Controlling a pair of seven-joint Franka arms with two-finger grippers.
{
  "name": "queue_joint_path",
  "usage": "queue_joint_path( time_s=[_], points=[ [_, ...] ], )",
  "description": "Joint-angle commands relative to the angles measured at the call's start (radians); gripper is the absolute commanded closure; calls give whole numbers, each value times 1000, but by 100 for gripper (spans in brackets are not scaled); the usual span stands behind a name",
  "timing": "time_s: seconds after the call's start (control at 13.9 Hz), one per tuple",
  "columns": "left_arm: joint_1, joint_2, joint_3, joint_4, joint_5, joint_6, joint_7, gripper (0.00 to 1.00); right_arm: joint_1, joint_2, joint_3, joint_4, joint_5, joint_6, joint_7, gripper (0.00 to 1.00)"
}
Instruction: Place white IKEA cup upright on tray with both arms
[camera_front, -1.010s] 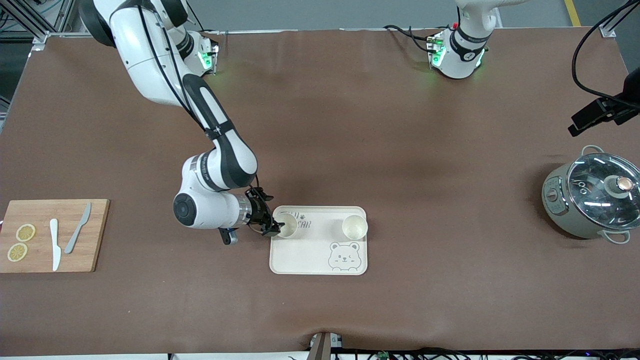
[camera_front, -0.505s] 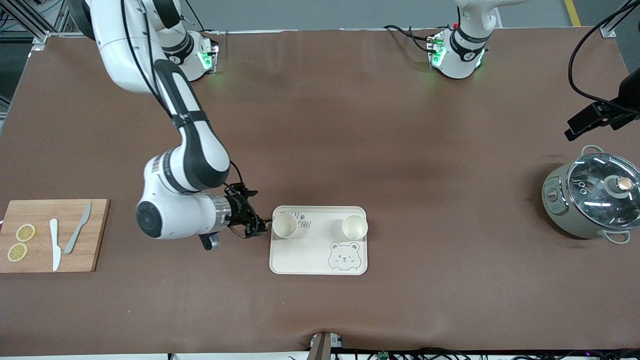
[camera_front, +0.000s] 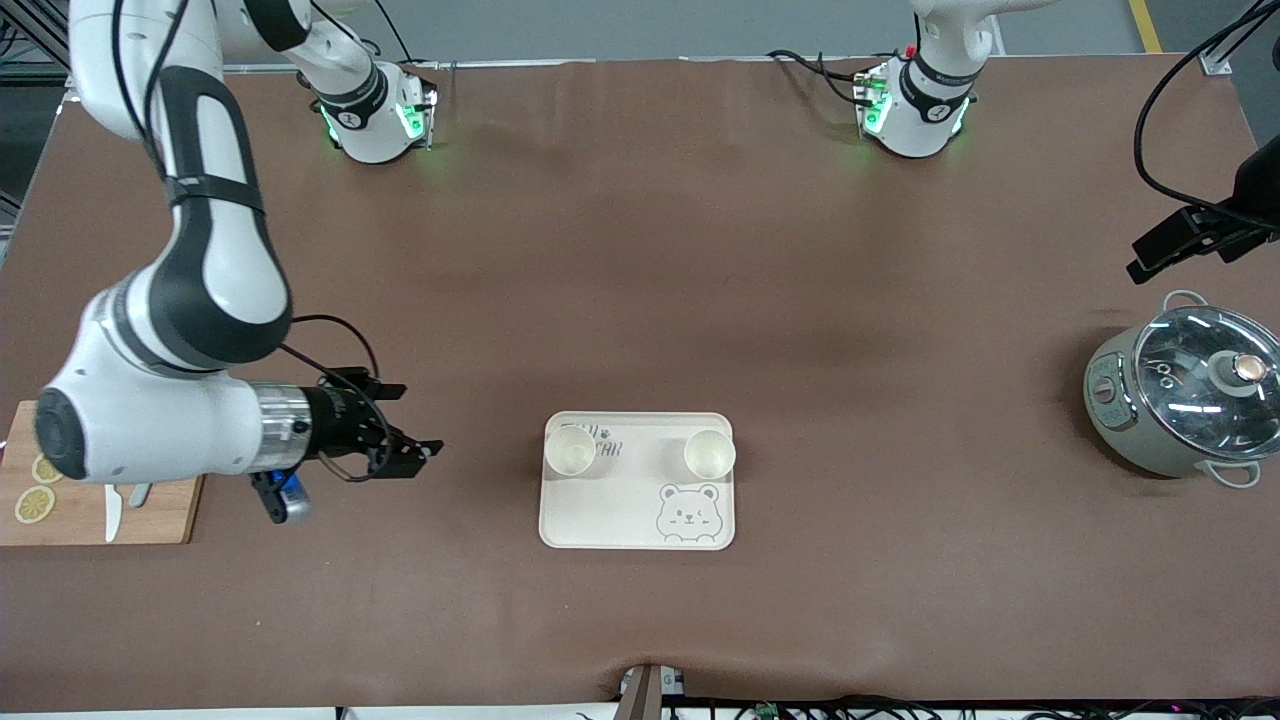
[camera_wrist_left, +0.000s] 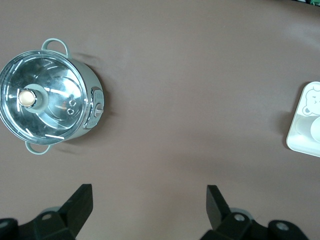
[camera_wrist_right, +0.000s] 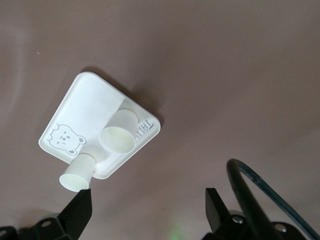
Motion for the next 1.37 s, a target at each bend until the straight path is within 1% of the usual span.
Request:
queue_joint_path(
  time_s=[0.0,0.07,0.14,0.29,0.36,0.43,0.58,0.65,0.72,0.79,0.87,0.94,1.01,1.08,1.23,1.3],
  points=[
    [2,-3,-6,5,0,10,16,0,-75,-64,12,-3,-59,-100,-116,0],
    [2,-8,-6,5,2,10,16,0,-90,-78,3,3,-68,-167,-197,0],
    [2,-12,-9,4,2,7,13,0,-113,-118,-6,2,-121,-206,-285,0],
    [4,-11,-15,5,2,7,11,0,-132,-196,-4,-4,-286,-232,-530,0],
    [5,-8,-17,4,2,7,10,0,-138,-224,-6,-12,-342,-266,-624,0],
    [7,-8,-18,2,2,7,10,0,-144,-239,-7,-12,-377,-294,-653,0],
    [8,-11,-18,4,2,5,11,0,-186,-293,-4,-18,-385,-297,-707,0],
    [8,-11,-18,5,0,5,16,0,-196,-342,-7,-61,-390,-291,-805,0],
    [7,-11,-18,5,0,5,16,0,-213,-394,-7,-119,-419,-274,-909,0],
    [7,-9,-18,4,0,5,16,0,-213,-443,-7,-180,-469,-260,-957,0],
    [7,-9,-18,4,0,5,17,0,-207,-504,-4,-264,-506,-240,-957,0],
    [7,-8,-18,4,0,5,19,0,-203,-591,-1,-397,-532,-158,-959,0],
    [7,-9,-18,4,0,5,19,0,-207,-677,-1,-547,-537,-37,-973,0],
    [7,-9,-18,4,0,4,20,0,-209,-721,-1,-646,-537,37,-976,0],
    [8,-6,-18,4,0,1,20,0,-207,-730,0,-656,-536,4,-973,0],
    [8,-8,-18,5,2,1,22,0,-212,-723,-1,-647,-515,13,-967,0]
  ],
)
